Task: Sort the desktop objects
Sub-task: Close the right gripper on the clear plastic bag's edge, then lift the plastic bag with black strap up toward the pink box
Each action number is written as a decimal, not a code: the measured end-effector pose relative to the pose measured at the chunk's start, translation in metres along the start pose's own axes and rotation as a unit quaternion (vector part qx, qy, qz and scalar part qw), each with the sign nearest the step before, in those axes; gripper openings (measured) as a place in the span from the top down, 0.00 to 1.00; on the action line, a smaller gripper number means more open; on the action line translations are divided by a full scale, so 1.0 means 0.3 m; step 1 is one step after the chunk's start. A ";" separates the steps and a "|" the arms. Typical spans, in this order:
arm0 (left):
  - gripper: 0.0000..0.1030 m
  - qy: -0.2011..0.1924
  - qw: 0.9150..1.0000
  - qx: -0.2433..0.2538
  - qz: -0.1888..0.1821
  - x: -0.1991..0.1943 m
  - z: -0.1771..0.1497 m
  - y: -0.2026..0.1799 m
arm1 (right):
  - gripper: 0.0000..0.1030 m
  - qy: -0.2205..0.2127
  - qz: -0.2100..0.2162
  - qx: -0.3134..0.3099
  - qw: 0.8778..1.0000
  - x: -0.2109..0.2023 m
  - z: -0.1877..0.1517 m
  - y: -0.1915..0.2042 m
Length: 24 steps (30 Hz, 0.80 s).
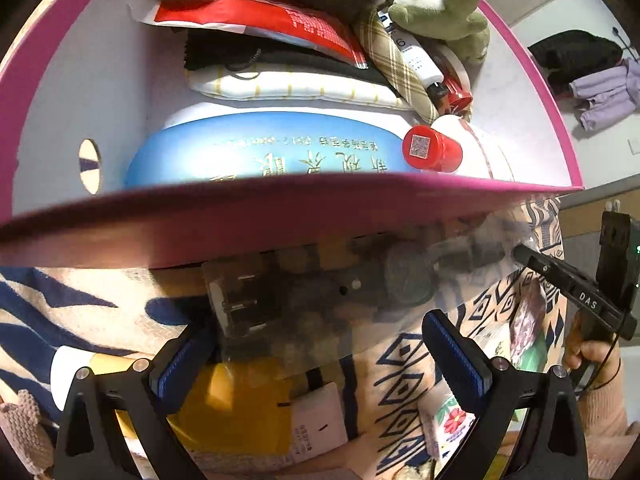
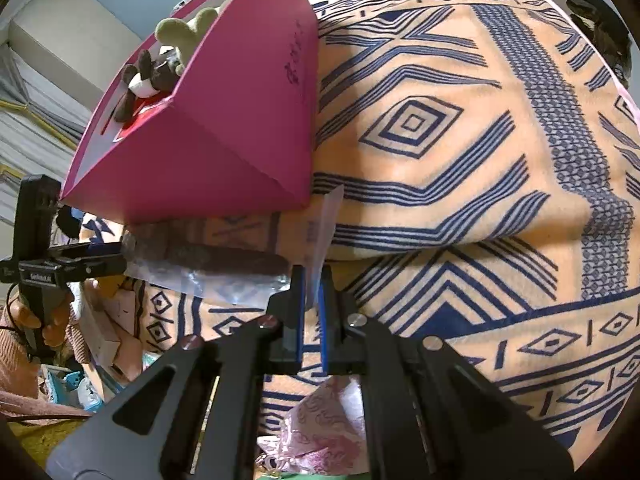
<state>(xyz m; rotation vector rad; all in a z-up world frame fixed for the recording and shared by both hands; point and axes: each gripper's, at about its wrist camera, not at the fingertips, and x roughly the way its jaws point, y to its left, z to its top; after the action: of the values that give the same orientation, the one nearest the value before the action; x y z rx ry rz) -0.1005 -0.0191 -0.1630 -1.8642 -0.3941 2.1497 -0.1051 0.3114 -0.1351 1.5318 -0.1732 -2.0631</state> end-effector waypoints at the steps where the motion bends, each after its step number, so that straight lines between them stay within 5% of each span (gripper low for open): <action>1: 0.00 0.000 1.000 0.000 -0.008 0.003 0.001 -0.008 | 0.93 0.002 0.005 0.001 1.000 0.003 -0.001 0.002; 11: 0.00 -0.034 0.996 -0.011 -0.076 -0.079 -0.030 -0.052 | 0.90 0.003 -0.003 0.006 1.000 -0.004 0.004 -0.018; 19: 0.00 -0.010 0.999 -0.009 -0.042 -0.009 -0.035 -0.022 | 0.90 0.009 -0.008 -0.003 1.000 0.007 0.001 -0.008; 24: 0.00 -0.029 0.998 -0.009 -0.052 -0.062 -0.037 -0.034 | 0.89 0.001 -0.001 -0.005 1.000 -0.024 0.005 0.012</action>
<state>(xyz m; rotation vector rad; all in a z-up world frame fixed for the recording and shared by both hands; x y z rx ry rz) -0.0868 -0.0164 -0.1437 -1.7519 -0.5121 2.1414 -0.1038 0.3117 -0.1272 1.5278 -0.1590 -2.0620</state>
